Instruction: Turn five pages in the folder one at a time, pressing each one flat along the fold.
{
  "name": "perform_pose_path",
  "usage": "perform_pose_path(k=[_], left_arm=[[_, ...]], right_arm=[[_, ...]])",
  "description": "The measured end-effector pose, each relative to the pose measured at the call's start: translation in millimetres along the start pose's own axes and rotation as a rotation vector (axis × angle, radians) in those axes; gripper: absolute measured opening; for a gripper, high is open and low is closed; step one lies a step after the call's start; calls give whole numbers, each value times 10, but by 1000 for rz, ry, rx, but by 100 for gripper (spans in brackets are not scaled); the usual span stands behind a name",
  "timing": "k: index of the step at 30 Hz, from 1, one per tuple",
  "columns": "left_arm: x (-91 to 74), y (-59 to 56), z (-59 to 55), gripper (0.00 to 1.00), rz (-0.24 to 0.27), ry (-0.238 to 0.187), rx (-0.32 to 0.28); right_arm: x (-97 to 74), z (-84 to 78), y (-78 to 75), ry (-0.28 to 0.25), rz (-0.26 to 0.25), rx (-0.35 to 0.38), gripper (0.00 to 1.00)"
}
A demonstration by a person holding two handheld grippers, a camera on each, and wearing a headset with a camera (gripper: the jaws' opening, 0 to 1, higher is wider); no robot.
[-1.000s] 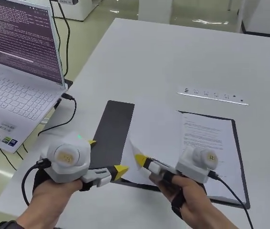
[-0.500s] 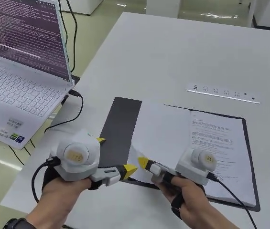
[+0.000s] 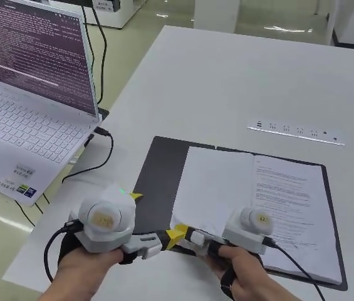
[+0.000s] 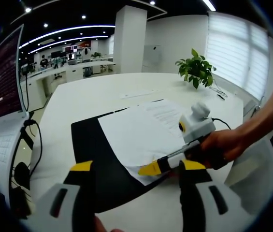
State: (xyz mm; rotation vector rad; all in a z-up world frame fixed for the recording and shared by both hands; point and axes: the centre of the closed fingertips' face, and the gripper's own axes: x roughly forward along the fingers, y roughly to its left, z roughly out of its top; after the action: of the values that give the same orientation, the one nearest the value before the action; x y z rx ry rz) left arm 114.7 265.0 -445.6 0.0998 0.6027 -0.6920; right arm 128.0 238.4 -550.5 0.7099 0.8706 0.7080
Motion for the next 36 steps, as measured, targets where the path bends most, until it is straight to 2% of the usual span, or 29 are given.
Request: perform_pose_path(k=[4, 11, 14, 16, 19, 22, 25, 32, 36], left_arm=[[-4, 9, 10, 71, 0, -7, -6], [23, 24, -19, 70, 0, 0, -25], [47, 15, -12, 70, -7, 0, -35], [58, 7, -1, 68, -7, 0, -31], [100, 36, -13, 65, -5, 1, -38], [145, 57, -28, 61, 2, 2, -46], [207, 54, -49, 56, 0, 1, -49], [365, -6, -132, 36, -15, 31, -22], [442, -60, -145, 27, -31, 36, -19]], right_arm=[[-16, 1, 27, -8, 17, 4, 17], [-60, 19, 179, -16, 77, -11, 38], [-172, 85, 218, -46, 105, -31, 44], [-304, 141, 217, -77, 106, -42, 42], [-481, 195, 157, -103, 85, -70, 37], [-688, 268, 22, -127, 28, -112, 36], [-877, 337, -61, -151, 10, -124, 33], [-1252, 561, -272, -255, -57, -92, 27], [-1359, 635, -327, -274, -80, -96, 26]])
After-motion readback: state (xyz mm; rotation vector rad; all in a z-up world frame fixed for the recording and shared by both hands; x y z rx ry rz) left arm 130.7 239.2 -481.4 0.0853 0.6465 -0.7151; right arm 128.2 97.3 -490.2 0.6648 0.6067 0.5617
